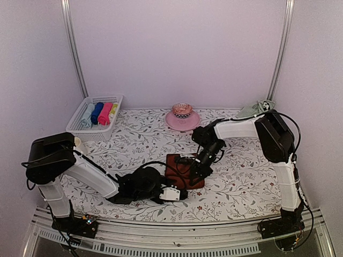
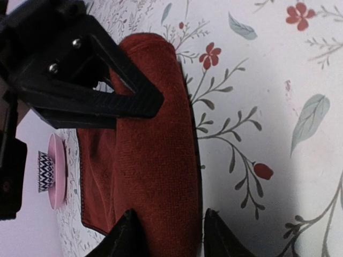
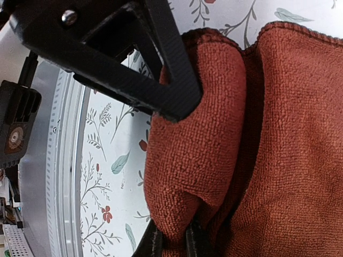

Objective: Roll the towels
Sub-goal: Roll the towel at the center of the board.

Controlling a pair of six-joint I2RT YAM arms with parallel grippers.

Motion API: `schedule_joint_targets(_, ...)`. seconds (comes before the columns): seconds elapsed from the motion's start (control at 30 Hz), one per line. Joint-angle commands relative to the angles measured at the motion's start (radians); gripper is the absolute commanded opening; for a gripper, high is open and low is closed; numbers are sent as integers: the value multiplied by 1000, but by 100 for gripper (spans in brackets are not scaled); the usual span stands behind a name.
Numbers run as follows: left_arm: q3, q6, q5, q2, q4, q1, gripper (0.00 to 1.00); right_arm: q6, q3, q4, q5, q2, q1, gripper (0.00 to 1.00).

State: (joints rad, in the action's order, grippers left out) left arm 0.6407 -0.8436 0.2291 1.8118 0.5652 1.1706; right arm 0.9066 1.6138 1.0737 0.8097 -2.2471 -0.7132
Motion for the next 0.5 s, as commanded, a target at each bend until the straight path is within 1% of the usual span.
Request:
schedule_joint_targets(0.0, 43, 4, 53, 33, -7, 13, 36, 16, 12, 46, -13, -36, -2, 15)
schedule_joint_targets(0.03, 51, 10, 55, 37, -21, 13, 26, 18, 12, 46, -16, -35, -1, 16)
schedule_joint_targets(0.1, 70, 27, 51, 44, -64, 13, 15, 19, 11, 47, -23, -25, -1, 18)
schedule_joint_targets(0.17, 82, 42, 45, 44, -93, 14, 9, 24, 8, 46, -23, -10, 2, 18)
schedule_joint_targets(0.2, 86, 49, 43, 42, -103, 13, 6, 27, 6, 46, -24, 0, 3, 20)
schedule_joint_targets(0.23, 90, 57, 37, 38, -116, 12, 1, 30, 4, 45, -25, 13, 4, 23)
schedule_joint_targets(0.33, 104, 87, 12, 22, -162, 5, 0, 45, -10, 35, -33, 58, 14, 26)
schedule_joint_targets(0.47, 144, 166, -66, -4, -290, -21, 0, 63, -77, -36, -79, 160, 26, 34)
